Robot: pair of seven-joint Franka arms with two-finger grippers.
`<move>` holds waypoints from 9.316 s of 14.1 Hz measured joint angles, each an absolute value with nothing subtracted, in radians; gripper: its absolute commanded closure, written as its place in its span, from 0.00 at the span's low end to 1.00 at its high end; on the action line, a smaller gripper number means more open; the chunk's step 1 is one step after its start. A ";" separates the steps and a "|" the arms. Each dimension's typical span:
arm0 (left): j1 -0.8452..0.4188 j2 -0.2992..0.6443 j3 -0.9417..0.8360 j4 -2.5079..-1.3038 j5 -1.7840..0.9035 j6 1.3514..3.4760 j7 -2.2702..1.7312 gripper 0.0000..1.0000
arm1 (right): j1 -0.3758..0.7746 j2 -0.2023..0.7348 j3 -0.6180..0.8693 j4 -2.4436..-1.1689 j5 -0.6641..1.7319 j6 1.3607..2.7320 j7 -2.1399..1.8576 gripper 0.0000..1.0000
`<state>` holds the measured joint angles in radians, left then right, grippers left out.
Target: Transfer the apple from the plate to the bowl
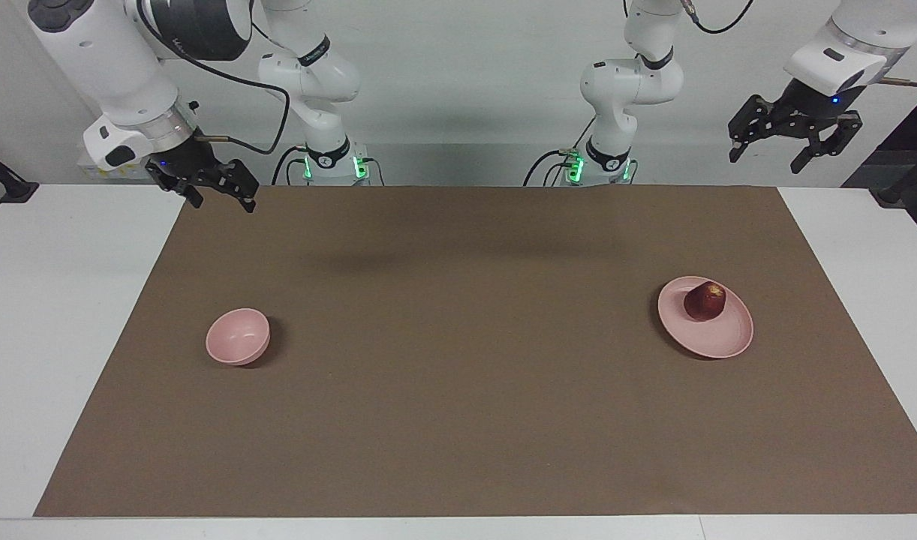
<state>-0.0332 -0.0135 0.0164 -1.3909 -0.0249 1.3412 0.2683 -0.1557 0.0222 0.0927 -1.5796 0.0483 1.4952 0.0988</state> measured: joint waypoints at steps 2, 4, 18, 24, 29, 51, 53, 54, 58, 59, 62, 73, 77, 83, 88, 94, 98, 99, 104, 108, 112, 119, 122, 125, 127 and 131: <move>-0.033 -0.022 0.016 -1.403 -0.025 1.345 0.268 0.00 | -0.155 0.022 0.093 -1.580 0.048 1.495 0.099 0.00; -0.033 -0.025 0.017 -1.420 -0.025 1.366 0.269 0.00 | -0.155 0.022 0.093 -1.580 0.048 1.495 0.099 0.00; -0.028 -0.027 0.035 -1.788 -0.037 1.728 0.334 0.00 | -0.154 0.022 0.093 -1.581 0.048 1.492 0.099 0.00; -0.010 -0.031 0.036 -1.941 -0.038 1.885 0.349 0.00 | -0.152 0.022 0.093 -1.584 0.048 1.490 0.099 0.00; 0.029 -0.028 0.039 -2.054 -0.038 2.014 0.361 0.00 | -0.152 0.022 0.093 -1.585 0.048 1.490 0.099 0.00; 0.045 0.118 0.039 -2.170 -0.039 2.315 0.378 1.00 | -0.142 0.010 0.096 -1.605 0.049 1.473 0.099 0.00; 0.045 0.119 0.039 -2.168 -0.039 2.315 0.378 1.00 | -0.137 0.010 0.096 -1.610 0.050 1.473 0.100 0.00; 0.045 0.119 0.039 -2.163 -0.039 2.316 0.379 1.00 | -0.136 0.010 0.098 -1.617 0.050 1.473 0.104 0.00; 0.042 0.116 0.022 -2.084 -0.045 2.231 0.381 1.00 | -0.111 0.009 0.100 -1.636 0.065 1.473 0.165 0.00; 0.039 0.114 0.016 -2.053 -0.075 2.184 0.380 1.00 | -0.105 0.009 0.101 -1.642 0.086 1.473 0.194 0.00; 0.020 0.111 0.009 -1.956 -0.252 2.043 0.383 1.00 | -0.095 0.011 0.101 -1.668 0.137 1.473 0.289 0.00; -0.047 0.109 -0.123 -1.915 -0.746 1.972 0.238 1.00 | -0.040 0.121 0.102 -1.719 0.623 1.509 0.776 0.00; -0.047 0.108 -0.184 -1.915 -0.877 1.972 0.209 1.00 | -0.028 0.152 0.102 -1.761 0.784 1.562 0.862 0.00; -0.048 0.103 -0.316 -1.915 -0.953 2.027 0.093 1.00 | 0.058 0.191 0.103 -1.858 1.079 1.805 0.907 0.00; -0.095 0.102 -0.343 -1.916 -0.967 2.130 0.032 1.00 | 0.148 0.219 0.104 -1.885 1.228 1.969 0.922 0.00; -0.136 0.103 -0.344 -1.916 -0.976 2.222 0.001 1.00 | 0.200 0.220 0.104 -1.887 1.239 2.030 0.953 0.00; -0.138 0.103 -0.344 -1.916 -0.977 2.226 -0.008 1.00 | 0.218 0.220 0.104 -1.889 1.251 2.050 0.957 0.00; -0.138 0.103 -0.344 -1.916 -0.977 2.227 -0.010 1.00 | 0.222 0.220 0.104 -1.889 1.264 2.058 0.961 0.00; -0.138 0.103 -0.339 -1.916 -0.977 2.233 -0.013 1.00 | 0.270 0.220 0.104 -1.890 1.288 2.129 1.004 0.00; -0.138 0.103 -0.339 -1.915 -0.977 2.241 -0.017 1.00 | 0.280 0.220 0.104 -1.892 1.297 2.139 1.017 1.00; -0.138 0.103 -0.337 -1.916 -0.977 2.242 -0.015 0.88 | 0.280 0.220 0.104 -1.893 1.302 2.139 1.019 1.00; -0.139 0.094 -0.340 -1.905 -0.916 2.239 -0.015 0.00 | 0.278 0.220 0.103 -1.893 1.311 2.140 1.019 1.00; -0.138 0.073 -0.336 -1.904 -0.799 2.231 -0.018 0.00 | 0.273 0.220 0.100 -1.892 1.311 2.140 1.019 1.00; -0.118 0.058 -0.329 -1.898 -0.610 2.177 -0.026 0.00 | 0.274 0.222 0.101 -1.895 1.309 2.140 1.019 1.00; -0.074 0.059 -0.321 -1.903 -0.462 2.144 -0.025 0.00 | 0.266 0.216 0.095 -1.885 1.299 2.140 1.019 1.00; 0.014 0.063 -0.316 -1.906 -0.203 2.118 -0.020 0.00 | 0.227 0.190 0.093 -1.852 1.114 2.093 1.019 1.00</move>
